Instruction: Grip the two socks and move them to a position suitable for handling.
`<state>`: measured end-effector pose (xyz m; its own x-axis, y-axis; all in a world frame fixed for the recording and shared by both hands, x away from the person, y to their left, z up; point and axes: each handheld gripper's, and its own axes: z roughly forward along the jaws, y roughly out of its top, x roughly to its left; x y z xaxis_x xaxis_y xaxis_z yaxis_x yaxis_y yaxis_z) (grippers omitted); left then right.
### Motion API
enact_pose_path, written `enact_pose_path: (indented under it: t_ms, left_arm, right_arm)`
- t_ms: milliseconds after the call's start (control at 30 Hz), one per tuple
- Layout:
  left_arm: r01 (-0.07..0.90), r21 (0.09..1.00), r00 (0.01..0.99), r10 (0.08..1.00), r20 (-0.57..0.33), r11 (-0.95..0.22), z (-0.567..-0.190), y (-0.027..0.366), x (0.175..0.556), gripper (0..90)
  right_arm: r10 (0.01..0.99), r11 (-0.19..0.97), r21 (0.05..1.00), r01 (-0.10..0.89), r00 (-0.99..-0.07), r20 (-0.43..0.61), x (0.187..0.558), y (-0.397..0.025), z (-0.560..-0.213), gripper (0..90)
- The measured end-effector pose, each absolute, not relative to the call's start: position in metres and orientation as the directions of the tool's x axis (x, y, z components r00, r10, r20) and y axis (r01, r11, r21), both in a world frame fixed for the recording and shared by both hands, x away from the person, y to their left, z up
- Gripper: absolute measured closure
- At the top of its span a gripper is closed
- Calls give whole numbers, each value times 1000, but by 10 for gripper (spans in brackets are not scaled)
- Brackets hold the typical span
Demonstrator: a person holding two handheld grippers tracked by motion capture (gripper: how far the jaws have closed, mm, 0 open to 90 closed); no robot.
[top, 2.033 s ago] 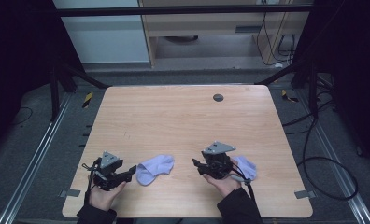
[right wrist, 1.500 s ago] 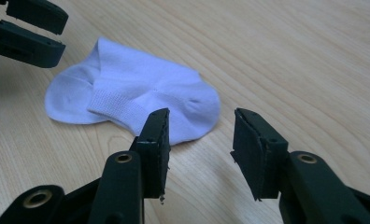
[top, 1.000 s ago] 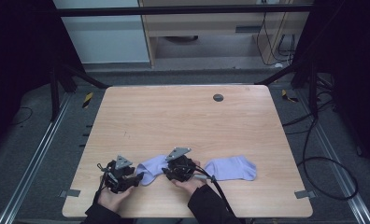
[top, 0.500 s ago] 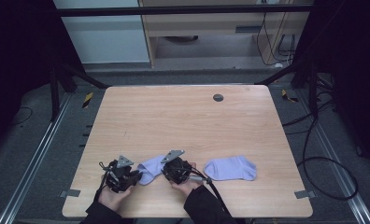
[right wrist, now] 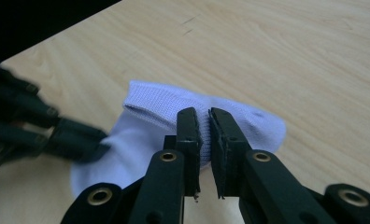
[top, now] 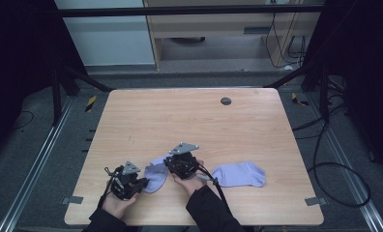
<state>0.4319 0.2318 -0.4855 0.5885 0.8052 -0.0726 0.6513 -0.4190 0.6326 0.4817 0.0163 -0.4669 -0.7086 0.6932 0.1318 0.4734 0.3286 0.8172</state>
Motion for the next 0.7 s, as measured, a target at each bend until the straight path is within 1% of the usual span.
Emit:
enact_pose_path:
  t_ms: [67,167,367,400,433,467,500,533,567,600,667,700]
  left_arm:
    - [651,633,589,805,-73,-419,-486,232,432,856]
    - [648,630,594,801,-68,-427,-486,232,433,855]
    - [649,629,594,801,-68,-428,-486,233,433,854]
    - [649,630,593,803,-66,-427,-486,233,433,853]
    - [647,635,588,806,-63,-422,-486,233,433,848]
    - [647,637,584,809,-60,-419,-486,233,433,838]
    - [647,637,584,809,-60,-419,-486,233,433,819]
    - [645,647,573,817,-59,-406,-485,234,432,797]
    - [645,647,573,817,-59,-406,-485,234,432,763]
    - [642,654,567,822,-54,-400,-484,235,432,720]
    - [642,666,551,833,-54,-381,-481,236,430,673]
    - [641,678,528,848,-50,-360,-479,238,428,644]
  right_arm:
    - [701,320,819,477,-700,133,485,19,-468,822]
    - [738,308,815,491,-663,121,499,28,-472,815]
    - [762,326,806,494,-642,84,513,39,-475,808]
    - [767,330,804,495,-637,77,516,41,-475,799]
    - [768,340,803,490,-638,64,520,42,-476,764]
    - [766,342,806,484,-640,60,521,42,-476,741]
    - [766,342,806,484,-640,60,521,42,-476,741]
    - [765,341,818,462,-643,44,521,41,-474,693]
    - [765,341,818,462,-643,44,521,41,-474,693]
    - [765,339,833,437,-644,26,522,37,-470,659]
    - [768,333,837,435,-640,27,522,35,-469,650]
    - [766,334,840,428,-642,22,525,28,-465,631]
